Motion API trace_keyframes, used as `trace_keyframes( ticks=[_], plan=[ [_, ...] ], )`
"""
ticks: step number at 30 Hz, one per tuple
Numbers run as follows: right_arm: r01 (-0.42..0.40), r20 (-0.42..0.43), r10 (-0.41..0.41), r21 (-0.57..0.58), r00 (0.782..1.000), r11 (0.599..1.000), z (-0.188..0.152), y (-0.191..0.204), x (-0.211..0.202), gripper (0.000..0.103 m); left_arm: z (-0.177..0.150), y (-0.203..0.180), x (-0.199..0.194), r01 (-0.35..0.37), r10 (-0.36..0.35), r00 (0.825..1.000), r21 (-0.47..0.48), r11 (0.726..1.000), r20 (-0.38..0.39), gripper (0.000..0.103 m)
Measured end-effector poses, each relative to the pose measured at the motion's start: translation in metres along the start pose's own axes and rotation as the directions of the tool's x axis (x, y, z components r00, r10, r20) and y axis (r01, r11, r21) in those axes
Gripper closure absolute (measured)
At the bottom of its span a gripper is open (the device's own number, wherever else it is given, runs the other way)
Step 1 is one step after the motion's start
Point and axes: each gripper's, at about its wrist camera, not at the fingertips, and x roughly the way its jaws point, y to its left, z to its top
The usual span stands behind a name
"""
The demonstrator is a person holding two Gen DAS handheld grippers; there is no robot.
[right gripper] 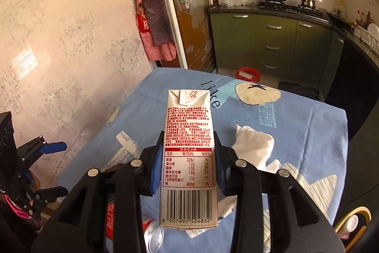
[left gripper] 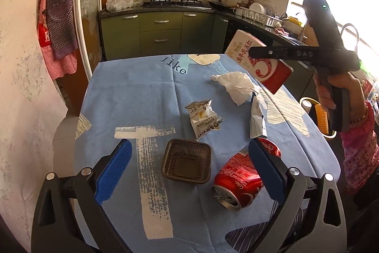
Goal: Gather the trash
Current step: 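Carry the milk carton over the bin and open the right gripper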
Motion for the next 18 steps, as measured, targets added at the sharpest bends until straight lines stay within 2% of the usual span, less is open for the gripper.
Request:
trace_keyframes(
  ticks=[3,6,9,13,18],
  plan=[
    [0.099,0.044,-0.101,0.030,0.994,0.995,-0.017,-0.020,-0.039,0.068,0.003,-0.008,0.003,0.015,-0.015,1.000,0.020,1.000,-0.007,0.006],
    [0.224,0.053,-0.231,0.110,0.972,0.968,-0.046,-0.056,-0.080,0.068,0.005,-0.018,0.008,0.037,-0.037,0.999,0.042,0.998,-0.020,0.006],
    [0.345,0.015,-0.356,0.218,0.934,0.913,-0.082,-0.103,-0.115,0.068,0.008,-0.031,0.013,0.065,-0.064,0.998,0.066,0.996,-0.029,0.006],
    [0.494,-0.094,-0.493,0.329,0.865,0.805,-0.134,-0.168,-0.143,0.068,0.012,-0.049,0.020,0.086,-0.083,0.996,0.097,0.992,-0.038,0.006],
    [0.595,-0.200,-0.566,0.388,0.800,0.704,-0.186,-0.220,-0.147,0.068,0.016,-0.069,0.025,0.096,-0.090,0.995,0.133,0.986,-0.051,0.006]
  ],
)
